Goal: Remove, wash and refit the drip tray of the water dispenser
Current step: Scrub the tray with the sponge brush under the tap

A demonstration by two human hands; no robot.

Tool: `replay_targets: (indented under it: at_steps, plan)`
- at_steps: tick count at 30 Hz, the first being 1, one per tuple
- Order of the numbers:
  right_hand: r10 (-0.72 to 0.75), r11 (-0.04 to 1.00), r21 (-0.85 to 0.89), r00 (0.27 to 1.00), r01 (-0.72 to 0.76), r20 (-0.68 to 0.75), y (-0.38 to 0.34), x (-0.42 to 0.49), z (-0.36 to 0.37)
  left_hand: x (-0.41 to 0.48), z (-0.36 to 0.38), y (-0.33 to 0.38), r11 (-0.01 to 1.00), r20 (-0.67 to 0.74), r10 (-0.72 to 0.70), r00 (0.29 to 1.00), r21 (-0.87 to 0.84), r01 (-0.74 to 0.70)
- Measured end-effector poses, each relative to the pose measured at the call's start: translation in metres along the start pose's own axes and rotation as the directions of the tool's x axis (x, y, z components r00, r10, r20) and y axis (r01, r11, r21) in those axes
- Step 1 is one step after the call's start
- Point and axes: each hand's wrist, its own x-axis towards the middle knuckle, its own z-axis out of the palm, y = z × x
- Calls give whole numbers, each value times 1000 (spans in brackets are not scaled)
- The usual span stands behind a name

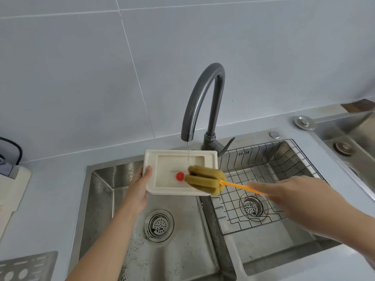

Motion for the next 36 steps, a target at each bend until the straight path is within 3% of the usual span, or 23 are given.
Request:
replay_targets:
  at_steps: [6, 12, 17, 25, 36]
  plan:
    - [58, 997, 52, 996, -55, -71, -3, 1, 3, 3, 23, -11, 999, 147, -46, 988, 28, 43]
    - [9, 995, -97, 1000, -11, -22, -16, 15, 10, 6, 40, -13, 998, 211, -64, 975, 38, 57]
    - [-72, 997, -40, 997, 71, -7, -25, 25, 17, 4, 47, -10, 996, 278, -71, 958, 71, 53]
    - [-195, 978, 92, 975, 186, 107, -28, 30, 15, 10, 47, 5, 995, 184, 25, 983, 88, -42]
    - [-236, 955, -164, 969, 246, 75, -22, 34, -1, -3, 18, 23, 991, -27, 127, 991, 55, -126]
